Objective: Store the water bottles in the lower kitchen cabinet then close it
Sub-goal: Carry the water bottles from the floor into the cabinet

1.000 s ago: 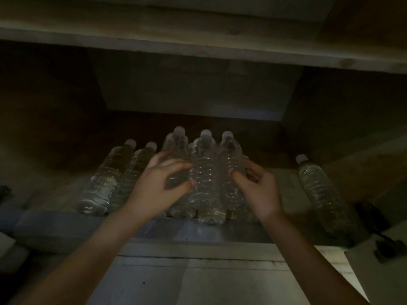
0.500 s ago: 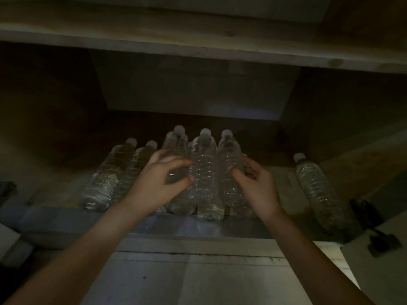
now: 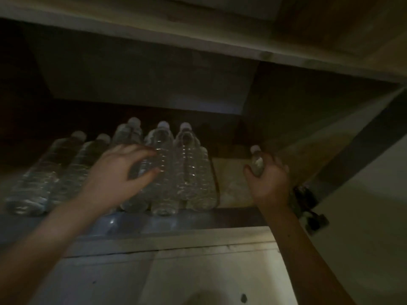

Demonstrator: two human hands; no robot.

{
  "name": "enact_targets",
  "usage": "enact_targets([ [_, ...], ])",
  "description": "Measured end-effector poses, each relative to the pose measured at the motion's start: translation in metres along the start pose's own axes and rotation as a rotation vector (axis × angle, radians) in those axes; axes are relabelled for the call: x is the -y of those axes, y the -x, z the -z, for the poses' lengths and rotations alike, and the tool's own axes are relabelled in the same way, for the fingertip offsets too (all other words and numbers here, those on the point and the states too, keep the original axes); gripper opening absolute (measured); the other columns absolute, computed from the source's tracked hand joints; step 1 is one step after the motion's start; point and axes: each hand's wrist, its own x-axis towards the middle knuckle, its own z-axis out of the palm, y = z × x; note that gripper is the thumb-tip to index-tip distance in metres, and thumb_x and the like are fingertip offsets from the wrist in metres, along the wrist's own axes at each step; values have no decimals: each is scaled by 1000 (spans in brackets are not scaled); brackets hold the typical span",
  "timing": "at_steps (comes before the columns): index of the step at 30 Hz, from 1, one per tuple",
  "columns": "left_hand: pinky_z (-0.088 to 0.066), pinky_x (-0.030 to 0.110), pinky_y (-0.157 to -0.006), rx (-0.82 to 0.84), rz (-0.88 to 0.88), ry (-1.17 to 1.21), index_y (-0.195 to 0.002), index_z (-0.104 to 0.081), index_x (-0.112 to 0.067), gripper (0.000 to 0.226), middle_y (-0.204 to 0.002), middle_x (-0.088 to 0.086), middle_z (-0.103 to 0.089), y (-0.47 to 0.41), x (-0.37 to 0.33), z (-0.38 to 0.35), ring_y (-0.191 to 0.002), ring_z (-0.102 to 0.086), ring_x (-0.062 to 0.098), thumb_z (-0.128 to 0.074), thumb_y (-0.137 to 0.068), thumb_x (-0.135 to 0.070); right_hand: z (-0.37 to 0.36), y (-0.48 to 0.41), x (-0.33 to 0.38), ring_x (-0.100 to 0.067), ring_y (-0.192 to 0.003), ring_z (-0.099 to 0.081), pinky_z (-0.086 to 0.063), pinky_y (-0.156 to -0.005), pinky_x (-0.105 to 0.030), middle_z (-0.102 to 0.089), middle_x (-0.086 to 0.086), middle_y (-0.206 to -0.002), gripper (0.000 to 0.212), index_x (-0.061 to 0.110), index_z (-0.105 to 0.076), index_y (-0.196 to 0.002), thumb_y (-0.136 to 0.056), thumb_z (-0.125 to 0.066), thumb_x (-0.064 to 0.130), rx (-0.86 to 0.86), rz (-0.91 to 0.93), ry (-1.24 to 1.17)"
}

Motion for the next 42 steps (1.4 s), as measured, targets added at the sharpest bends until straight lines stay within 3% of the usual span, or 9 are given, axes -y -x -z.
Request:
enact_targets([
  [5,-43,39,-84,5,12,9,-124,-60,-30,60,-120,-4,-62,-1,5,-2,-108,-54,20,-39,-81,-67,-7,1,-39,-34,-97,-60,-46,-83,-37,-66,-16,-107,55,7,-62,-116,-76,-63,45,4,-52,168],
  [11,-43,38,-83,5,26,24,-124,-62,-29,61,-118,-4,-62,2,4,1,-108,-54,20,-41,-80,-66,-11,-5,-28,-31,-105,-59,-47,-90,-37,-64,-14,-116,58,9,-51,-128,-84,-68,43,138,-119,489],
  [16,-44,39,-88,-4,41,64,-123,-63,-28,63,-120,-6,-63,2,-3,8,-112,-55,20,-40,-78,-66,-19,-9,-27,-26,-92,-62,-43,-86,-34,-68,-8,-100,33,18,-61,-106,-81,-64,39,163,-58,617],
  [23,-38,31,-88,5,48,84,-123,-63,-30,63,-123,-9,-62,3,-2,9,-115,-52,14,-41,-78,-67,-8,18,-6,-14,-68,-53,-38,-66,-22,-64,3,-82,30,22,-61,-95,-76,-74,42,175,-71,135],
  [27,-39,29,-88,3,35,84,-123,-64,-28,63,-123,-8,-63,3,-2,10,-115,-53,14,-42,-78,-65,-21,36,-2,-12,-68,-54,-40,-68,-21,-66,6,-82,37,23,-65,-100,-73,-74,47,148,15,-118],
  [30,-39,28,-88,9,6,101,-123,-65,-26,57,-122,-7,-63,3,-2,12,-114,-54,12,-48,-80,-60,-31,41,-2,-19,-77,-60,-51,-77,-33,-66,3,-85,48,26,-63,-99,-67,-60,61,253,7,-122],
  [33,-38,27,-87,17,2,87,-122,-65,-24,56,-121,-7,-63,5,2,13,-114,-53,10,-48,-81,-59,-28,36,-1,-18,-77,-60,-49,-76,-29,-64,5,-85,38,24,-63,-100,-73,-76,46,351,-74,-212],
  [36,-38,27,-85,-32,-29,-87,-122,-65,-20,57,-120,-2,-62,13,12,15,-110,-52,15,-44,-84,-58,-22,35,4,-20,-84,-66,-56,-81,-38,-71,5,-86,31,25,-67,-89,-66,-86,33,384,-295,-429],
  [42,-42,30,-96,-60,18,-29,-126,-61,-19,53,-130,2,-56,37,31,20,-123,-47,16,-48,-88,-52,14,32,41,-17,-81,-60,-47,-75,-30,-59,13,-78,26,26,-61,-88,-75,-82,14,307,-388,-716],
])
